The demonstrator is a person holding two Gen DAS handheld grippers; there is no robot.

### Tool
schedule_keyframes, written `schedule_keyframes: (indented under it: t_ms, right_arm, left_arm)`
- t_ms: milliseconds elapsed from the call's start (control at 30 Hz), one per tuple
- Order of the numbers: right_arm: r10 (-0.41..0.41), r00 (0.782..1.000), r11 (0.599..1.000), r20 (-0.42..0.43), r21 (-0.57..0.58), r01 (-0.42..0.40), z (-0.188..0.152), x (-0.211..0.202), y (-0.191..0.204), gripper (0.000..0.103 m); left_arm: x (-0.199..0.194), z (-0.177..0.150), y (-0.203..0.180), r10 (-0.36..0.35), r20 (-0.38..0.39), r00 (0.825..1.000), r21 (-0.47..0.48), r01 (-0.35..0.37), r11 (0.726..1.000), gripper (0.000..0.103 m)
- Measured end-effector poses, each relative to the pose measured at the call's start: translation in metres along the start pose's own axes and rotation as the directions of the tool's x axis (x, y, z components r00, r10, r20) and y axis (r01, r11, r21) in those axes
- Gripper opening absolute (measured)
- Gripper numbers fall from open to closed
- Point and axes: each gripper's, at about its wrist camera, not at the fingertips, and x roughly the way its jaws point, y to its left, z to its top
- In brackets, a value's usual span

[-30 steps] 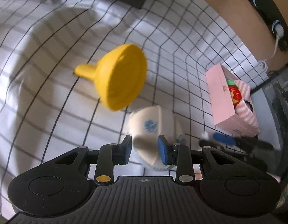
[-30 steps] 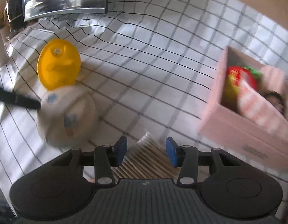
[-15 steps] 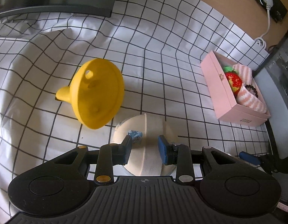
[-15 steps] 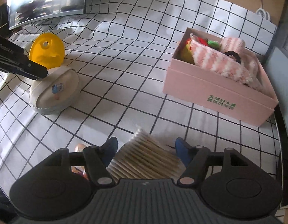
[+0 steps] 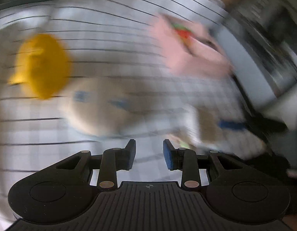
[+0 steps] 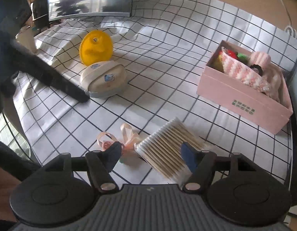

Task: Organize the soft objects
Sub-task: 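Grasp the cotton swab pack with the right gripper and lift it, then grasp the ribbon-tied candy bag with the left gripper while the right holds the swabs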

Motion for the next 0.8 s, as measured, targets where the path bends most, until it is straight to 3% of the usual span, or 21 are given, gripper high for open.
schedule_keyframes:
  t_ms: [167, 300, 400, 500, 633, 733, 800]
  right_arm:
    - [-0.106, 0.994, 0.99, -0.009, 0.094, 0.106, -0.012, -0.008, -0.027, 0.069]
    - [-0.22, 0.975, 0.957, -0.032, 0.186, 0.222, -0.031, -0.01, -0.047, 0.069]
    - [-0.252, 0.966, 0.934, -0.055, 0.247, 0.257, -0.046, -0.007, -0.057, 0.069]
    - [-0.251, 0.965, 0.916, -0.07, 0.304, 0.261, -0.059, -0.006, -0.062, 0.069]
    - [-0.258, 0.964, 0.904, -0.056, 0.337, 0.262, -0.067, -0.006, -0.062, 0.073]
    - [-0.24, 0.97, 0.913, -0.047, 0.327, 0.242, -0.068, -0.004, -0.06, 0.085]
    - [-0.241, 0.969, 0.919, -0.046, 0.308, 0.244, -0.068, 0.0, -0.057, 0.09]
  left_arm:
    - [0.024, -0.008, -0.066, -0.106, -0.105, 0.989, 0.205, 0.126, 0.971, 0.034]
    - [0.047, -0.014, -0.098, -0.021, -0.123, 0.992, 0.318, 0.059, 0.946, 0.034]
    - [0.065, -0.018, -0.11, 0.05, -0.135, 0.99, 0.37, 0.004, 0.929, 0.033]
    - [0.074, -0.016, -0.111, 0.078, -0.143, 0.987, 0.382, -0.018, 0.924, 0.023]
    - [0.079, -0.015, -0.112, 0.074, -0.138, 0.988, 0.38, -0.017, 0.925, 0.02]
    - [0.074, -0.015, -0.101, 0.075, -0.142, 0.987, 0.341, -0.023, 0.94, 0.019]
    - [0.069, -0.014, -0.089, 0.11, -0.125, 0.986, 0.3, -0.068, 0.952, 0.019]
